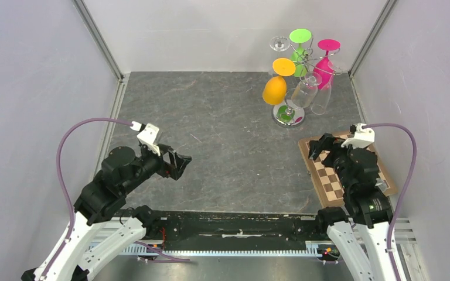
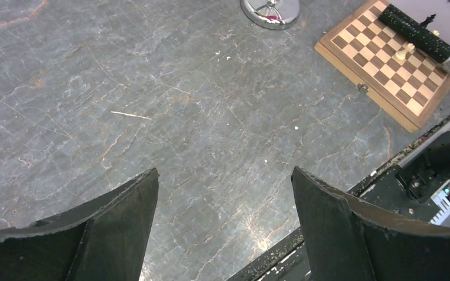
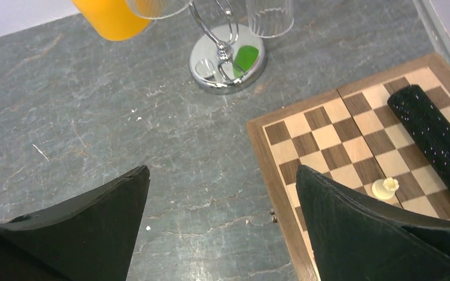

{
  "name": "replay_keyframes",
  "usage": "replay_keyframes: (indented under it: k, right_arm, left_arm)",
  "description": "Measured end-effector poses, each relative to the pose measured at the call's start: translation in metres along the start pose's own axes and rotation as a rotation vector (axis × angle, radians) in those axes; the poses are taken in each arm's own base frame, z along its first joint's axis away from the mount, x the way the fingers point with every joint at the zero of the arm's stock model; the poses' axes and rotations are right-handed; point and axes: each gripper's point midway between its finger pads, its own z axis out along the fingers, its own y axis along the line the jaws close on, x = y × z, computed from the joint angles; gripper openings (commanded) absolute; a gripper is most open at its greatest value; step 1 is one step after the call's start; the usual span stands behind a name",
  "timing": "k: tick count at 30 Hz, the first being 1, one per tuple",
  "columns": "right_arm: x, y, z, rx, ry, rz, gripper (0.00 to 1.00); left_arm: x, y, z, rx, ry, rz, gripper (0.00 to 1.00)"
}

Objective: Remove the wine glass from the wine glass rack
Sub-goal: Move the wine rack to the center of the board.

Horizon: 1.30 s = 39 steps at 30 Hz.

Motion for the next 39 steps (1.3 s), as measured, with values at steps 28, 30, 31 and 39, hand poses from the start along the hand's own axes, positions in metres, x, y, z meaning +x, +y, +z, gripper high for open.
replay_keyframes:
  k: [28,30,31,39]
  right_arm:
    - [-0.144,0.049,0.005,-0.019,0.056,-0.077,0.98]
    - [-0.161,0.056,0.009,-0.028,0.036,-0.076,0.98]
    - [-0.167,0.058,0.012,-0.031,0.027,-0.076,0.98]
    - [-0.187,0.079,0.06,-0.08,0.006,-0.089,0.97]
  left_arm:
    - [-0.009,-0.01,0.005,0.022,0.092,-0.022,0.87]
    - [-0.009,-0.01,0.005,0.022,0.093,-0.022,0.87]
    - [-0.009,-0.01,0.005,0.021,0.092,-0.022,0.87]
    - [0.01,-0.005,0.005,0.01,0.117,-0.023,0.86]
